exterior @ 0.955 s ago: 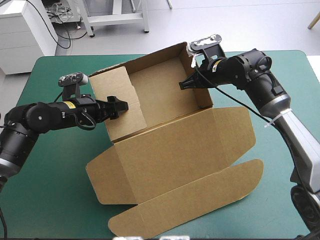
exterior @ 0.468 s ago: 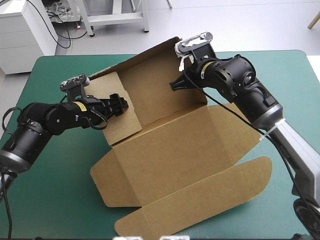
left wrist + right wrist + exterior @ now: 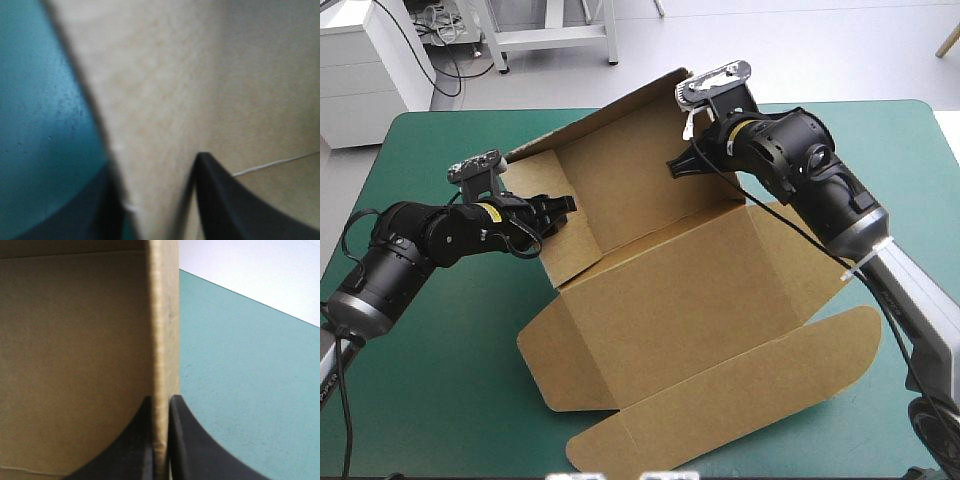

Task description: Fold the box

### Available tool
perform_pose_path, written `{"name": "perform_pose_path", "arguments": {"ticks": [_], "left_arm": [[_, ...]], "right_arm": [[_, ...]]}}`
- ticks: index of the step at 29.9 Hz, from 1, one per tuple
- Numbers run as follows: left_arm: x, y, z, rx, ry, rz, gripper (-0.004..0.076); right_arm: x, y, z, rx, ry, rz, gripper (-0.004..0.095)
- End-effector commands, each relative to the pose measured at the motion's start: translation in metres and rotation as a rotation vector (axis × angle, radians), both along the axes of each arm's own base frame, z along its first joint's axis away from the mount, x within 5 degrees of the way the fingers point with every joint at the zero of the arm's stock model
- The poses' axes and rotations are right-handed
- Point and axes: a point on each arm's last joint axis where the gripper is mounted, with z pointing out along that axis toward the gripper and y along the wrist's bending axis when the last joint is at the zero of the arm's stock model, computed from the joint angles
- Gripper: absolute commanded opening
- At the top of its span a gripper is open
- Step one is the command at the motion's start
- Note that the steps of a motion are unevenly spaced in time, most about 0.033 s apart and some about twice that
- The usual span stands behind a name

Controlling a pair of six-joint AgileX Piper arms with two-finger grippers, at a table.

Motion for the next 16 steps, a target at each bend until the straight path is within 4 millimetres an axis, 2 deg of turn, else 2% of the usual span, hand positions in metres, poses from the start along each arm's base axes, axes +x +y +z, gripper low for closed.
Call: {"name": "perform_pose_path", "arguments": {"ticks": [1,10,16], "left_arm": [[0.000,-0.005,0.021,-0.105,-0.102,0.009,-0.0010],[0.005,-0.007,0.019,-0.071,-0.115,-0.011,-0.0008],[0.011,-0.008,0.030,0.093,-0.106,-0.051,-0.0008]], "right_arm": [[-0.016,-0.003,0.036,0.152,-0.128,0.029,0.0000],[-0.018,-0.006,0.030,0.133,-0.052,-0.006,0.0000],[-0.017,-0.016,0.021,0.110,0.047,-0.074,-0.0002]]}}
